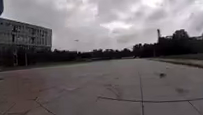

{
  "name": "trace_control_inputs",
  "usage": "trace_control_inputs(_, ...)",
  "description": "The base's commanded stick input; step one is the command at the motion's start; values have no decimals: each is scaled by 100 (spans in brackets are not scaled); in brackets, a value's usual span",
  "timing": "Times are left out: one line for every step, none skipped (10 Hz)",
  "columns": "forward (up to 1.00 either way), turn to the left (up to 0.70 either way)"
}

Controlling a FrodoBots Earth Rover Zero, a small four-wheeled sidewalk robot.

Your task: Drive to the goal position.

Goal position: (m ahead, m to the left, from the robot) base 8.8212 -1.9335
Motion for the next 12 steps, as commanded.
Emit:
trace_control_inputs(70, 0)
trace_control_inputs(70, 0)
trace_control_inputs(70, 0)
trace_control_inputs(70, 0)
trace_control_inputs(70, 0)
trace_control_inputs(70, 0)
trace_control_inputs(70, 0)
trace_control_inputs(70, 0)
trace_control_inputs(70, 0)
trace_control_inputs(70, 0)
trace_control_inputs(70, 0)
trace_control_inputs(70, 0)
